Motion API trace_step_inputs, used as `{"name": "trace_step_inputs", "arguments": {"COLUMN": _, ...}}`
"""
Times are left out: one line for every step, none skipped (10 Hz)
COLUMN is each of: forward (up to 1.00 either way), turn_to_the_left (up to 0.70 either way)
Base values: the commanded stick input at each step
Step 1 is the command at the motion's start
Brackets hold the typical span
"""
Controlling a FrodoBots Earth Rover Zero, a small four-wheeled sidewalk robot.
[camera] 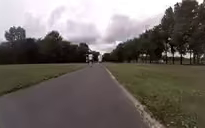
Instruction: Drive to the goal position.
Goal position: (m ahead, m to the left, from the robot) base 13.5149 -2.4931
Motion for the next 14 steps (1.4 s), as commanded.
{"name": "trace_step_inputs", "arguments": {"forward": 0.7, "turn_to_the_left": 0.0}}
{"name": "trace_step_inputs", "arguments": {"forward": 0.7, "turn_to_the_left": 0.0}}
{"name": "trace_step_inputs", "arguments": {"forward": 0.7, "turn_to_the_left": 0.0}}
{"name": "trace_step_inputs", "arguments": {"forward": 0.7, "turn_to_the_left": 0.0}}
{"name": "trace_step_inputs", "arguments": {"forward": 0.7, "turn_to_the_left": 0.0}}
{"name": "trace_step_inputs", "arguments": {"forward": 0.7, "turn_to_the_left": 0.0}}
{"name": "trace_step_inputs", "arguments": {"forward": 0.7, "turn_to_the_left": 0.0}}
{"name": "trace_step_inputs", "arguments": {"forward": 0.7, "turn_to_the_left": 0.0}}
{"name": "trace_step_inputs", "arguments": {"forward": 0.7, "turn_to_the_left": 0.0}}
{"name": "trace_step_inputs", "arguments": {"forward": 0.7, "turn_to_the_left": 0.0}}
{"name": "trace_step_inputs", "arguments": {"forward": 0.7, "turn_to_the_left": 0.0}}
{"name": "trace_step_inputs", "arguments": {"forward": 0.7, "turn_to_the_left": 0.0}}
{"name": "trace_step_inputs", "arguments": {"forward": 0.7, "turn_to_the_left": 0.0}}
{"name": "trace_step_inputs", "arguments": {"forward": 0.7, "turn_to_the_left": 0.0}}
